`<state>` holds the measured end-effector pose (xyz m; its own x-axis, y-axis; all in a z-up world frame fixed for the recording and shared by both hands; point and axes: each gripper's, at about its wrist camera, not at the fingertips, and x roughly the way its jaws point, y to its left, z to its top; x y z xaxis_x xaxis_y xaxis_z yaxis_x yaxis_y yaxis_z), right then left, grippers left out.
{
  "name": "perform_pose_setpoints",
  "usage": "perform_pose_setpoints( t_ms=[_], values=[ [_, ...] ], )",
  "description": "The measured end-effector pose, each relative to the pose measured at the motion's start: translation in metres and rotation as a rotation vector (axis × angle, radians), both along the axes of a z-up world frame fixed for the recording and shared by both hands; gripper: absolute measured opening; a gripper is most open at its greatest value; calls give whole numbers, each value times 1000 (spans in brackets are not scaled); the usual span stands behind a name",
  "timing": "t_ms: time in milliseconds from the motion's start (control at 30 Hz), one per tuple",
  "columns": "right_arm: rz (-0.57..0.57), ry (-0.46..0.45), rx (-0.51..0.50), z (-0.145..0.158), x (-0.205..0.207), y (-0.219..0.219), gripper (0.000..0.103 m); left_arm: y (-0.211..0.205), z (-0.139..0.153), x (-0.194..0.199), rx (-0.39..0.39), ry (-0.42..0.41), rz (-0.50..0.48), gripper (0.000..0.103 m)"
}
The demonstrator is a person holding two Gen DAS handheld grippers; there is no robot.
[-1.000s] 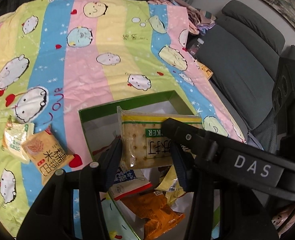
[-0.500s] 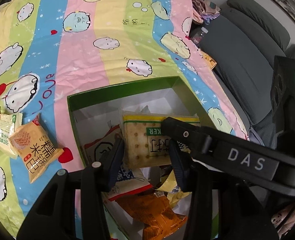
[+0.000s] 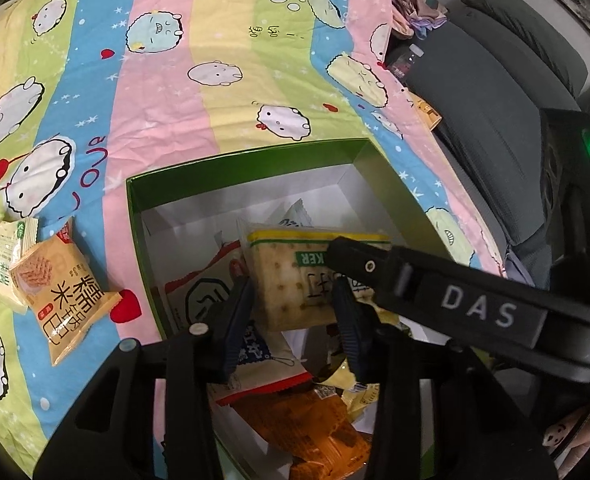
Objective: Organize snacks
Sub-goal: 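Lower the cracker packet into the box and open the right gripper, then return the right gripper to the pile and grasp the clear yellow snack bag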
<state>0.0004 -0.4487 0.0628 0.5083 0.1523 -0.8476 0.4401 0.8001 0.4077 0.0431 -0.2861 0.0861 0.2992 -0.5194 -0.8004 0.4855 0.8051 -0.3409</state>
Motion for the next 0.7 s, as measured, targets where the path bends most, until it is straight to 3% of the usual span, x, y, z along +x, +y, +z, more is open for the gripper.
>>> perform_pose_setpoints(
  t_ms=[433,700],
  values=[
    [-20,13,-27,3,-4,0,65,11,11,-1,-43,-8,6,36],
    [1,-85,-73,31,-12,14,69,52,43,-6,-64,-88,76,45]
  ],
)
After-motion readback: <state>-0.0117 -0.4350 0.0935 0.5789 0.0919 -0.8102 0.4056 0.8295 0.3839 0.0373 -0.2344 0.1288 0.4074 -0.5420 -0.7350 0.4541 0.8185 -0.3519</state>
